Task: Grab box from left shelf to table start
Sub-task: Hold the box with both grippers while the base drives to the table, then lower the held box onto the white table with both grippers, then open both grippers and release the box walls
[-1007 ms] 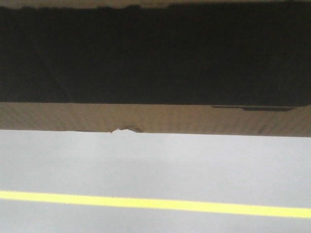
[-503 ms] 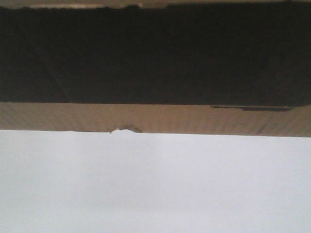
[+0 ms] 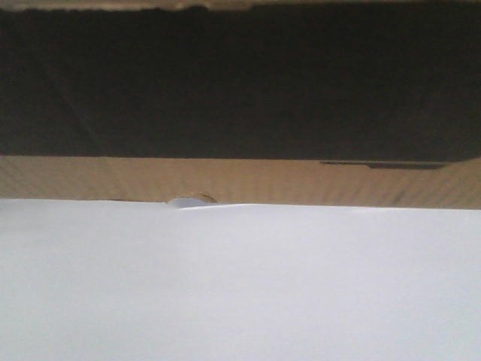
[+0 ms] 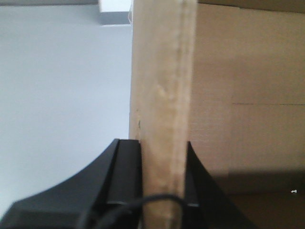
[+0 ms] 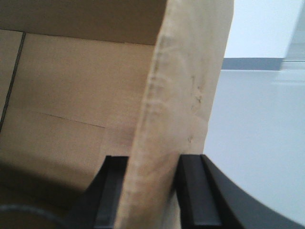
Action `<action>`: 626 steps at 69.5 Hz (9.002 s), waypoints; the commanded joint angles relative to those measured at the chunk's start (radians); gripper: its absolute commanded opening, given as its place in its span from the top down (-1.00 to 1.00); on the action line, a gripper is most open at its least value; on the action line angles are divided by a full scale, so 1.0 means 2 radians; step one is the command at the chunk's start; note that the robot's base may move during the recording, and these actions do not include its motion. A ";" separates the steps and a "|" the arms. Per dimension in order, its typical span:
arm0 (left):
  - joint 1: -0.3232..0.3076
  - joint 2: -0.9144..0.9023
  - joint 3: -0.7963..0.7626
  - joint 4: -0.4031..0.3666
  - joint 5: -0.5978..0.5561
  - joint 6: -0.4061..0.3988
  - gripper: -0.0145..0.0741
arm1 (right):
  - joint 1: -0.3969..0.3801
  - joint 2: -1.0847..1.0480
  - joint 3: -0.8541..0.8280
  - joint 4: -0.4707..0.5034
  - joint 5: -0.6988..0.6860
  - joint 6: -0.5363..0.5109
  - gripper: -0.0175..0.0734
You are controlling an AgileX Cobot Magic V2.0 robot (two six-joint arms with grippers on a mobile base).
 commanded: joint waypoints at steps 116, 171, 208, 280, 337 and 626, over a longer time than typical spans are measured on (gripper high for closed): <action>-0.002 -0.003 -0.018 -0.014 0.022 -0.010 0.88 | -0.002 0.008 -0.015 0.004 -0.043 -0.011 0.49; -0.002 -0.003 -0.018 -0.014 0.022 -0.010 0.88 | -0.002 0.008 -0.015 0.004 -0.042 -0.011 0.49; -0.002 -0.003 -0.018 -0.014 0.022 -0.010 0.88 | -0.002 0.008 -0.015 0.004 -0.042 -0.011 0.49; -0.002 0.001 -0.018 -0.014 0.022 -0.010 0.88 | -0.002 0.008 -0.015 0.004 -0.040 -0.011 0.49; -0.002 0.001 -0.018 -0.014 0.022 -0.010 0.88 | -0.002 0.008 -0.015 0.004 -0.040 -0.011 0.49; 0.090 -0.154 0.345 0.020 -0.311 0.034 0.88 | -0.002 -0.061 0.276 -0.070 -0.255 -0.050 0.50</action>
